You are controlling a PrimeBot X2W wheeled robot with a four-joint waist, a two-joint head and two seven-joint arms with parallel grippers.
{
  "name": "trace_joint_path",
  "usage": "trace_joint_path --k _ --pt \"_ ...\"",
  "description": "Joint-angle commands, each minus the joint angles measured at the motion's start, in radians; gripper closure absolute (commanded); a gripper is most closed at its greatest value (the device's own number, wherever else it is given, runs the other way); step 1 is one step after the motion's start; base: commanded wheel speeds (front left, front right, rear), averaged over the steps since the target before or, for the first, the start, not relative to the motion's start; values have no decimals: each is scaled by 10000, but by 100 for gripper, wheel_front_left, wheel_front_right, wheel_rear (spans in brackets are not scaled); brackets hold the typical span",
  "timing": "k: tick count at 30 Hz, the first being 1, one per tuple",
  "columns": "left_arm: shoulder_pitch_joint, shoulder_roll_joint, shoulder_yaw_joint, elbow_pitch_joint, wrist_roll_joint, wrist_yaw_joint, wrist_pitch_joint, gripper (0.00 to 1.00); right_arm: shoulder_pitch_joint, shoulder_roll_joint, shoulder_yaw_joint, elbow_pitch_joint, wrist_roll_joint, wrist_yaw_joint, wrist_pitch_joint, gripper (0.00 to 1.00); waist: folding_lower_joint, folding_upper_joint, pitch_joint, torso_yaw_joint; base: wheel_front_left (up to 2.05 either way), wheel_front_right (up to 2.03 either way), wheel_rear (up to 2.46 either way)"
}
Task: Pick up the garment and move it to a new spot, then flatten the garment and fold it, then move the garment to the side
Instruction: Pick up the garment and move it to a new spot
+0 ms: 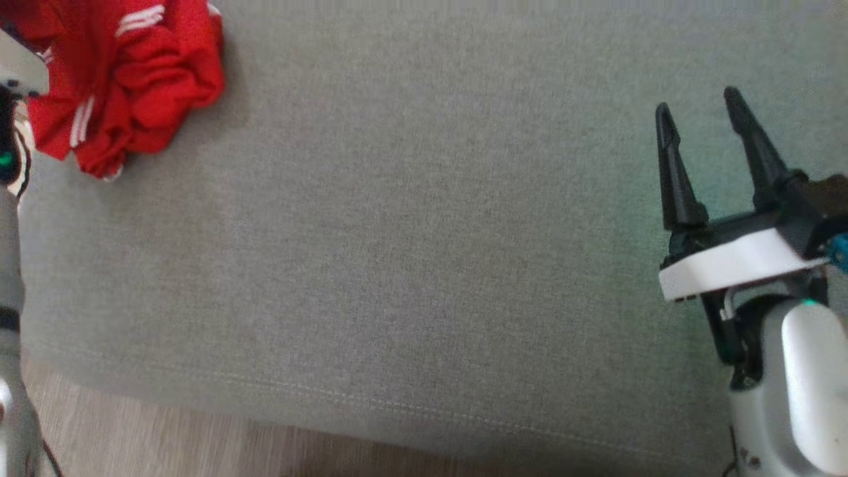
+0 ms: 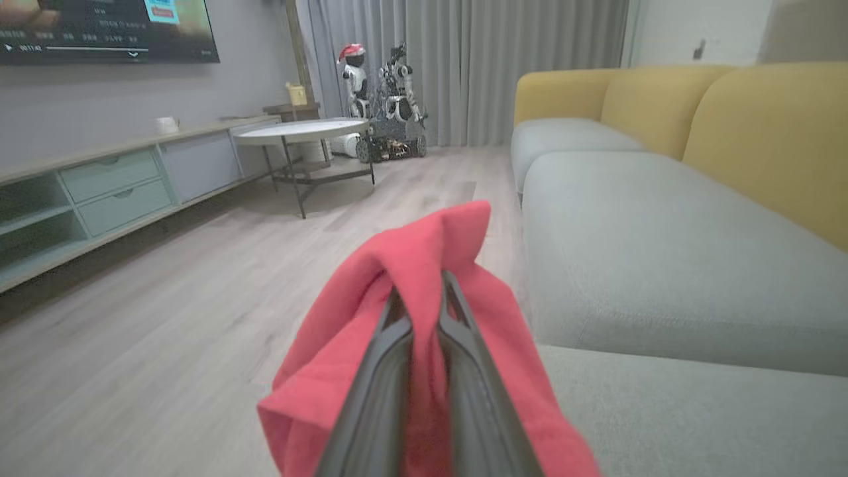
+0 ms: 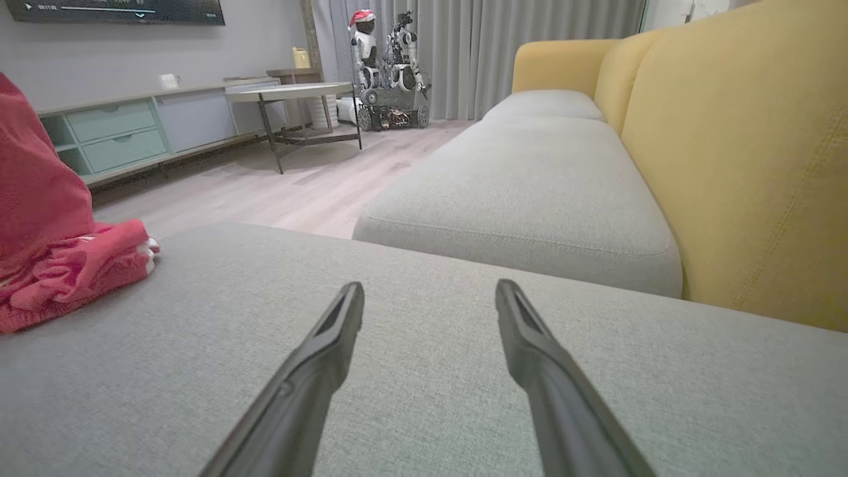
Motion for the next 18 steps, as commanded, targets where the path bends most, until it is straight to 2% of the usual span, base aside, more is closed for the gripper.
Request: trace_joint_path --k 1,5,11,18 --pt "449 724 395 -861 147 74 -112 100 233 149 179 -242 147 -7 -156 0 -1 0 -658 5 0 0 0" --pt "1844 781 591 -2286 386 177 -114 100 616 246 140 60 385 -7 -385 0 -1 0 -1552 -131 0 0 0" --pt "5261 415 836 -4806 413 782 -104 100 1575 341 -118 513 814 -7 -707 0 -1 0 -2995 -398 0 0 0" --pt "8676 124 1113 -8119 270 1672 578 100 2523 356 -232 579 1275 -7 -731 0 -1 0 -3875 -688 0 0 0"
